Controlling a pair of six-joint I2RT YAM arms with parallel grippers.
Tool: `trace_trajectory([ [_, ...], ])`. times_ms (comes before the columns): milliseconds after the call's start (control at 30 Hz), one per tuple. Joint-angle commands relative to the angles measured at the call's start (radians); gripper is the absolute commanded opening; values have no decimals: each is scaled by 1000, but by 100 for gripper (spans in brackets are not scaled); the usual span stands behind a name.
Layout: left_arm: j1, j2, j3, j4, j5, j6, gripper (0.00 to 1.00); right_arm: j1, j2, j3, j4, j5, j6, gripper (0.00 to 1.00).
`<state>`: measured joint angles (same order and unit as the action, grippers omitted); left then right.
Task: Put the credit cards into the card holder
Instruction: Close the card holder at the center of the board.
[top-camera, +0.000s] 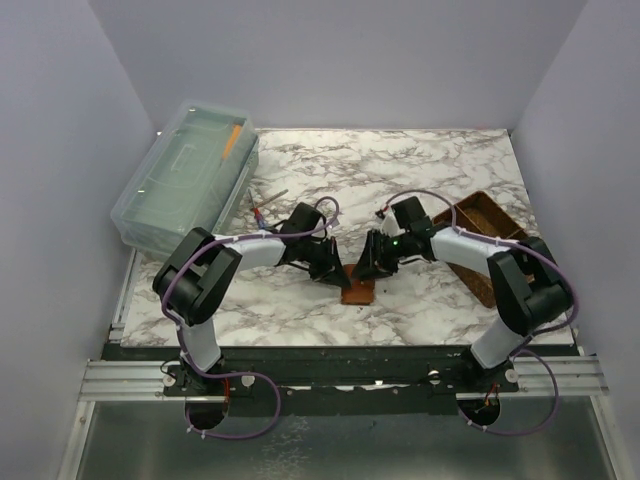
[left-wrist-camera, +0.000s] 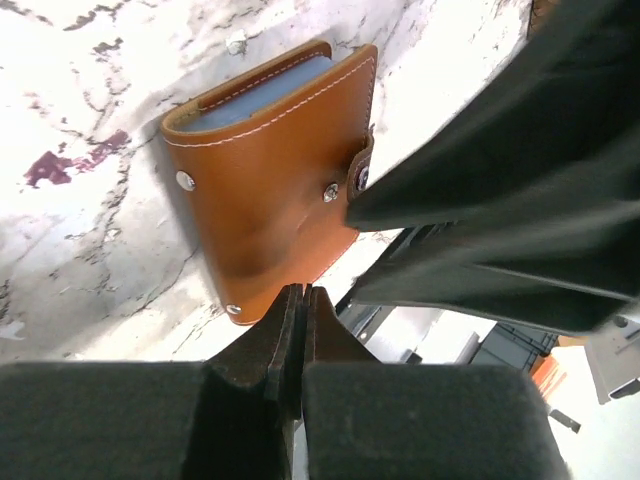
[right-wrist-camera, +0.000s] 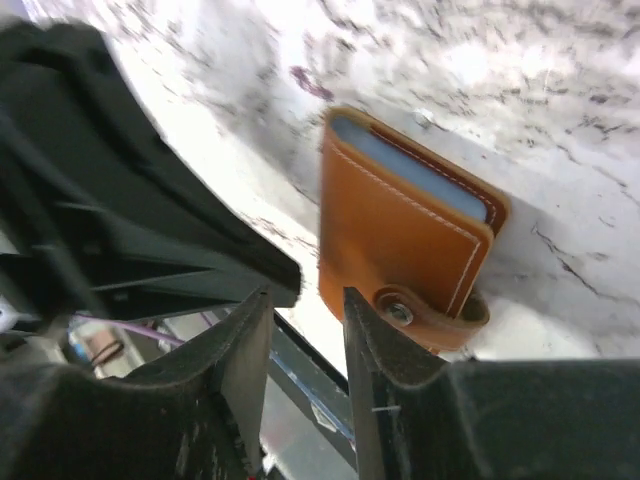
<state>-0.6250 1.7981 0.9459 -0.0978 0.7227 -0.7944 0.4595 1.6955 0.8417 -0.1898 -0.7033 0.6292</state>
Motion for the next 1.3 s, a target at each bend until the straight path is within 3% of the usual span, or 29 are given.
trace_trajectory([
  [0,-22,6,28,-29,-5,29,1,23,-130,99,-186,140,-40,40],
  [200,-22,-7,63,-43,14,34,5,82,-213,130,-261,284,33,52],
  [433,-10,58,117,-58,4,38,4,225,-162,218,-453,760,196,44],
  [567,-5,107,135,-74,-7,48,0,280,-132,261,-524,906,236,44],
  [800,-5,150,138,-74,-31,40,0,320,-33,348,-631,976,233,43],
  [1033,-5,159,125,-74,-41,35,0,327,-13,350,-622,988,216,30],
  [1267,-5,161,123,-74,-42,35,0,329,15,357,-601,961,196,35],
])
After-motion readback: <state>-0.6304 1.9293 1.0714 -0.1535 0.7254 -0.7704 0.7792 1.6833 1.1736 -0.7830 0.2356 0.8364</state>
